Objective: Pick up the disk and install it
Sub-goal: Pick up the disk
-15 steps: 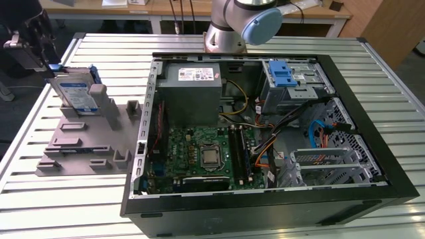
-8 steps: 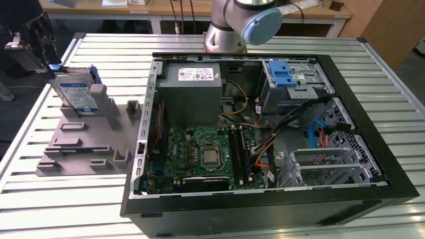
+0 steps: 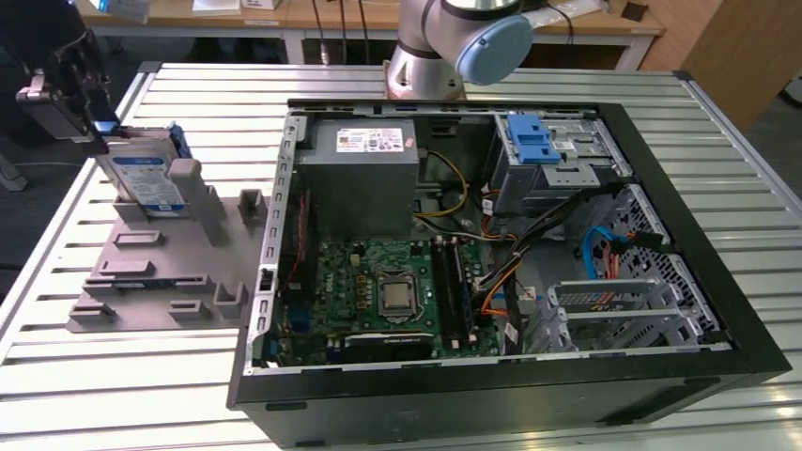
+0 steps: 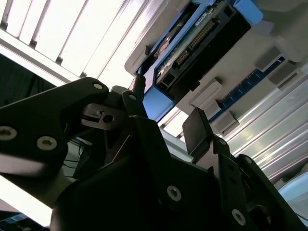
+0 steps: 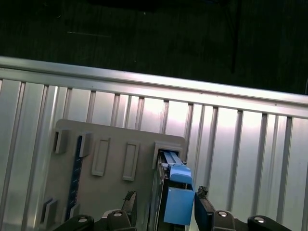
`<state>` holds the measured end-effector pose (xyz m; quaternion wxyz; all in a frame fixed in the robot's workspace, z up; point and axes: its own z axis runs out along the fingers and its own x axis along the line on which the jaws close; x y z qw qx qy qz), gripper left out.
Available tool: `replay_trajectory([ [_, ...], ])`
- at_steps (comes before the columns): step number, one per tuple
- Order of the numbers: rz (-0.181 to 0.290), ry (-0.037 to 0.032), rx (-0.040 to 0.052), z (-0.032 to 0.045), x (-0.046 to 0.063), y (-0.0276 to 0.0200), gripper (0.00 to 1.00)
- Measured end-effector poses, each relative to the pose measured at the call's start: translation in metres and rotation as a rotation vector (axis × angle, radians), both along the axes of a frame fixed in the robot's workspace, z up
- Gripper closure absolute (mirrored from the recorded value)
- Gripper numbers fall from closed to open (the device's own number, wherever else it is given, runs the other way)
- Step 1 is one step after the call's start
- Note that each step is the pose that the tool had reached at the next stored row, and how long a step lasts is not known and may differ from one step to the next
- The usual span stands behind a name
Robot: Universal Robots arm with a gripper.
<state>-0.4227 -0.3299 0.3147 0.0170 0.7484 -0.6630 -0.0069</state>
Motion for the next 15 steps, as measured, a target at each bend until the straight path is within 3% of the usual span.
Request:
replay_trajectory([
  [2,0.0,-0.0005,0.0029,-0.0012,-0.0011,0.0,0.41],
  [6,-0.003,-0.0018,0.0182,-0.0029,-0.0058,0.0004,0.41],
  [15,-0.057,-0.0032,0.0291,-0.0108,-0.0075,0.0005,0.41],
])
